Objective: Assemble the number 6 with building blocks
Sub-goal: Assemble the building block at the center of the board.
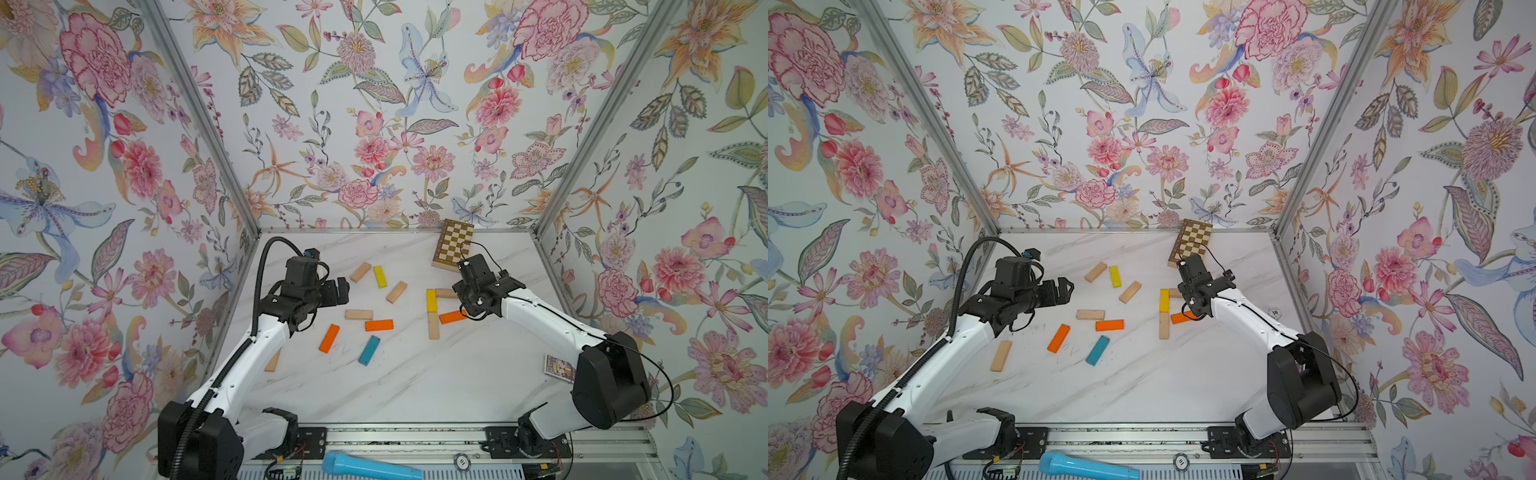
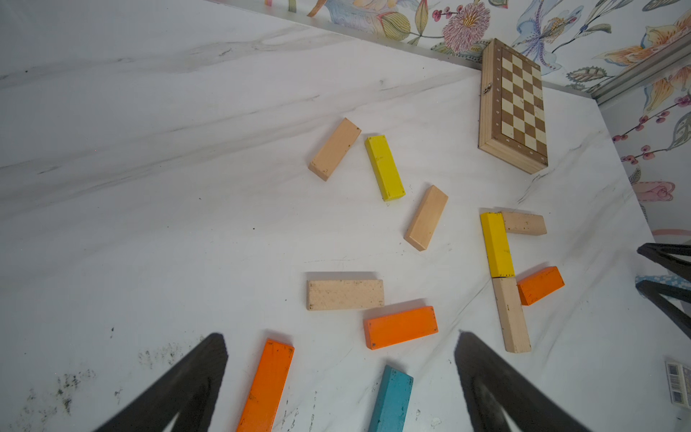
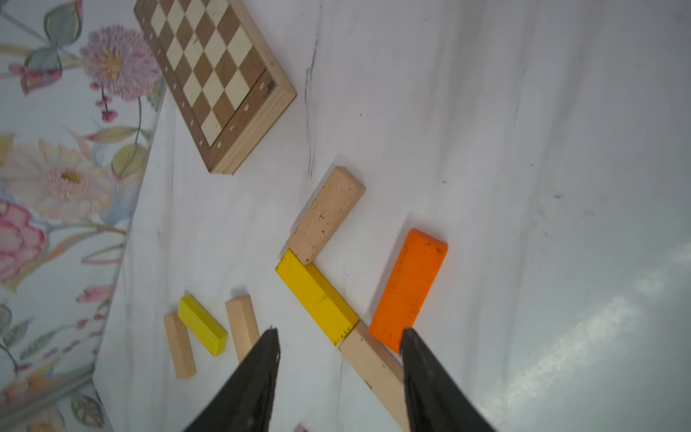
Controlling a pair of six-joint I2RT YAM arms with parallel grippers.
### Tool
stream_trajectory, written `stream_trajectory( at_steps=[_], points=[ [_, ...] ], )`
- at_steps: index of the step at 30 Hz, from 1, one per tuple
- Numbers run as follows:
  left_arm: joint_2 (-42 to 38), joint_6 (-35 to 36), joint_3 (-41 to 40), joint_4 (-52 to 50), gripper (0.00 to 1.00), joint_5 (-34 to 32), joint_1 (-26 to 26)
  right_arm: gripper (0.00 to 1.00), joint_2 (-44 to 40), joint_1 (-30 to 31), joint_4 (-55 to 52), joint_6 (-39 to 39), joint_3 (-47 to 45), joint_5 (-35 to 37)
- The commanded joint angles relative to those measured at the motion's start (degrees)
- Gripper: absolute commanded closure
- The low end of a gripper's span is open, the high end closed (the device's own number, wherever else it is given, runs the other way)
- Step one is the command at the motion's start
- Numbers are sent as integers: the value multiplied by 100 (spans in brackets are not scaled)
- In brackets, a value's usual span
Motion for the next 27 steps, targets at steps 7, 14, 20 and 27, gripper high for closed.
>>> stream_trajectory(
  at_steps=[7, 14, 20, 27],
  points=[
    [135, 544, -227, 548, 1, 530, -11, 44, -858, -830, 1550, -5543, -1860, -1432],
    [351, 446, 87, 540, 1, 427, -11, 44, -734, -1207, 2600, -6283, -2326, -2686],
    [458, 391, 648, 292, 1, 309, -18, 44, -256, -833, 1936, -6499, -1791, -2199],
    [621, 662, 718, 482, 3, 84, -20, 48, -795, -619, 1925, -5195, -1891, -2365]
  ],
)
